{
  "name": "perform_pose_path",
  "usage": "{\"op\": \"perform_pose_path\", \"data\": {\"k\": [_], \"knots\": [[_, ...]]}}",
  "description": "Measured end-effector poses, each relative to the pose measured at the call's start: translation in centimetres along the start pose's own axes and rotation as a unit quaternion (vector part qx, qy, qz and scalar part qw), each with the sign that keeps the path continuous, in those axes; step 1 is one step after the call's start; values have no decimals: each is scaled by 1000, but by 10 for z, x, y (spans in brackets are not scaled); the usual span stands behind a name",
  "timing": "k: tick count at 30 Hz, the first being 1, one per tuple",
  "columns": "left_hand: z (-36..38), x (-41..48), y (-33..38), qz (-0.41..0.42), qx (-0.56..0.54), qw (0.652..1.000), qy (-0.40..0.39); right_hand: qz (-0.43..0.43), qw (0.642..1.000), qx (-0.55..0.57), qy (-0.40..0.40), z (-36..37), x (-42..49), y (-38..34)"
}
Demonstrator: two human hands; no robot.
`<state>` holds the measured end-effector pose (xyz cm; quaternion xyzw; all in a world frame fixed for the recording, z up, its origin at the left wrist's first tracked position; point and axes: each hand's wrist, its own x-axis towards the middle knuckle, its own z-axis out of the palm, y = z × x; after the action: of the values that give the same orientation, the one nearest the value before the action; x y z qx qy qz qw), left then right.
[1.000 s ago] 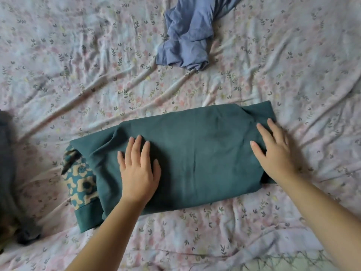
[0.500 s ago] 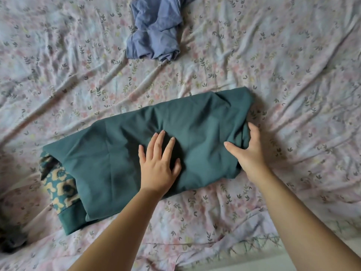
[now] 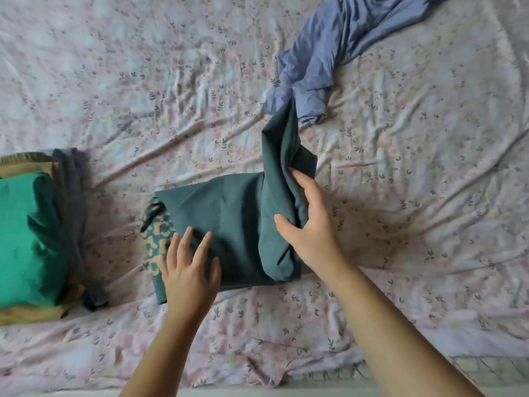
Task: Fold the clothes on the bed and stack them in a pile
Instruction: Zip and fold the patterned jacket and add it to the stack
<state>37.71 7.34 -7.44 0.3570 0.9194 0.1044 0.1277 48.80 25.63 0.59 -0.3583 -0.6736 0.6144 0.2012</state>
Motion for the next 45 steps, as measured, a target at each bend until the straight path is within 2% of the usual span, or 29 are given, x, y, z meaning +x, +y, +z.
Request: {"op": "perform_pose_path", "data": {"k": [3,6,8,11,13,15,17,19,21,22,24,26,27,28,30,33,35,38,40,43,45], "knots": [[-15,-4,-30,-32,-62,998,1,-9,997,-21,-67,45,0,-7],[-31,-3,-43,-93,-182,978,35,20,989,-60,-133,88,-1,-4],[-38,-2,-48,-143,-298,943,46,49,979,-113,-160,112,-1,5],[-46,3,-58,-218,-474,853,5,90,955,-195,-202,139,2,17],[-49,8,-66,-240,-513,824,-8,98,939,-222,-245,151,3,22],[-54,13,-71,-253,-488,835,5,98,925,-240,-277,159,2,24],[-57,18,-75,-238,-410,880,41,112,918,-233,-301,162,-1,25],[-59,23,-75,-179,-313,928,90,137,920,-183,-318,158,-6,25],[-61,33,-69,-100,-247,956,121,152,936,-106,-300,146,-10,19],[-60,39,-64,-61,-228,964,125,121,955,-99,-251,137,-11,16],[-58,52,-50,-9,-203,973,111,-14,982,-174,-77,112,-7,14],[-52,66,-39,6,-174,979,104,-116,937,-326,48,85,3,20],[-49,72,-36,5,-163,981,105,-119,914,-383,57,74,9,25],[-45,78,-34,-7,-162,981,103,-82,910,-405,38,67,14,31],[-44,88,-31,-75,-216,971,62,10,929,-369,-36,62,20,43],[-50,98,-33,-222,-348,910,25,-3,937,-344,-61,68,22,51],[-61,96,-37,-229,-362,901,62,-4,928,-366,-64,73,24,50],[-76,78,-47,-215,-347,902,140,37,888,-448,-101,75,23,48],[-75,61,-61,-245,-328,897,165,40,861,-488,-137,77,21,49],[-52,45,-86,-314,-322,886,116,50,829,-524,-192,84,19,52],[-42,46,-97,-335,-310,886,79,47,820,-539,-186,89,21,54]]}}
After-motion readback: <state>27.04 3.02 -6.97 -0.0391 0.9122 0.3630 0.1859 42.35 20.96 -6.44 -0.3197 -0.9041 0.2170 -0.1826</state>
